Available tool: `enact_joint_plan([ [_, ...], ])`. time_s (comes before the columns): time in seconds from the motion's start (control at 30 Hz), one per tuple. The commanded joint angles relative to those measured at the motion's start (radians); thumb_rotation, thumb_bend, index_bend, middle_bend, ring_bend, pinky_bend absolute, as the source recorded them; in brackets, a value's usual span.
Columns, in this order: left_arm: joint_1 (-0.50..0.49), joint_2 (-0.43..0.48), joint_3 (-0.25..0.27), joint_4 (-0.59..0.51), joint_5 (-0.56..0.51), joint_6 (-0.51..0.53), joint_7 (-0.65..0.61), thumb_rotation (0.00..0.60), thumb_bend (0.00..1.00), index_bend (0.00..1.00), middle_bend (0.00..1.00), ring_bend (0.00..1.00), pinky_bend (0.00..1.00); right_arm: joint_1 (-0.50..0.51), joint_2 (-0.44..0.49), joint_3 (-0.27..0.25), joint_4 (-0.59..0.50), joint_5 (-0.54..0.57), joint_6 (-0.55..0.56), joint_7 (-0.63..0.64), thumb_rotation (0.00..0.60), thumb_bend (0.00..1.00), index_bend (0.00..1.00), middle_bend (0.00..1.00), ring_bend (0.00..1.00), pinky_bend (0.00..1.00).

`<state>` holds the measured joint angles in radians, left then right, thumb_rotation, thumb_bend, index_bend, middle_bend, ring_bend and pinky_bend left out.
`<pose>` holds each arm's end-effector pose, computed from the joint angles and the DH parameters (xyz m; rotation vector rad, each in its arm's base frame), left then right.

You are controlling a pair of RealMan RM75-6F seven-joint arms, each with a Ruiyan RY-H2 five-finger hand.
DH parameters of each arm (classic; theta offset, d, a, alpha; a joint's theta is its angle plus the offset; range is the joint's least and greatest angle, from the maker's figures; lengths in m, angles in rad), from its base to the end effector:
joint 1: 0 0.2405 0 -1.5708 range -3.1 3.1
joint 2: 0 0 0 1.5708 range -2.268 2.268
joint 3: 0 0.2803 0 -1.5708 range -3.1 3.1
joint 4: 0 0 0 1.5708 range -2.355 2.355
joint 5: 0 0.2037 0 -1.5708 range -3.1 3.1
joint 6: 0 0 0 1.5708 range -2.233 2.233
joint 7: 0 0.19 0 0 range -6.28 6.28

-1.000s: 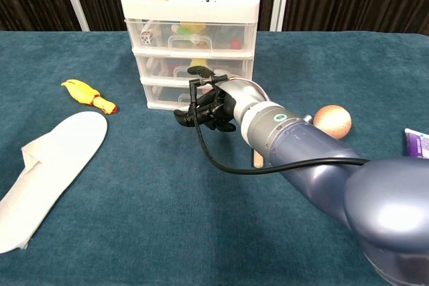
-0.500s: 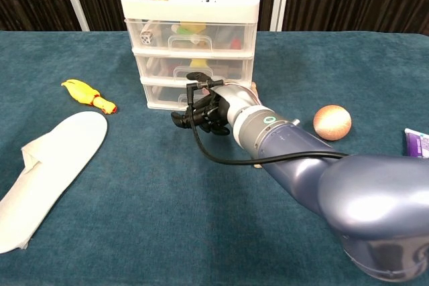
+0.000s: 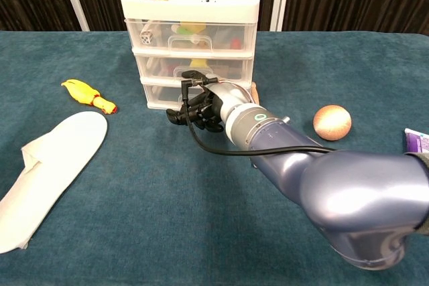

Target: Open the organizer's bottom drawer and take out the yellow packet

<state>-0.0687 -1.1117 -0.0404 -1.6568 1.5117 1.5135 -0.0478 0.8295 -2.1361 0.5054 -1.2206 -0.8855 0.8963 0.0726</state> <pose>-0.3221 0.2205 0.1760 -1.3475 -0.9596 -0.9782 -0.0369 -0.3832 -0.1691 1.3040 -1.9609 1.3854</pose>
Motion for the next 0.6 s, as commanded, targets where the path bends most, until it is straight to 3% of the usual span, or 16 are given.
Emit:
enact_joint_plan([
  [0.03,0.0,0.0,0.0,0.001,0.001,0.0,0.0,0.6,0.47,0.03,0.0,0.0,0.0,0.004,-0.003,0.001,0.005,0.001,0.001,-0.002,0.6,0.47,0.0,0.78,0.83,0.99],
  [0.6,0.0,0.002,-0.001,-0.001,-0.001,0.0,-0.002,0.6,0.47,0.03,0.0,0.0,0.0,0.044,-0.027,0.016,0.04,0.016,-0.007,-0.028,0.6,0.47,0.0,0.78,0.83,0.99],
])
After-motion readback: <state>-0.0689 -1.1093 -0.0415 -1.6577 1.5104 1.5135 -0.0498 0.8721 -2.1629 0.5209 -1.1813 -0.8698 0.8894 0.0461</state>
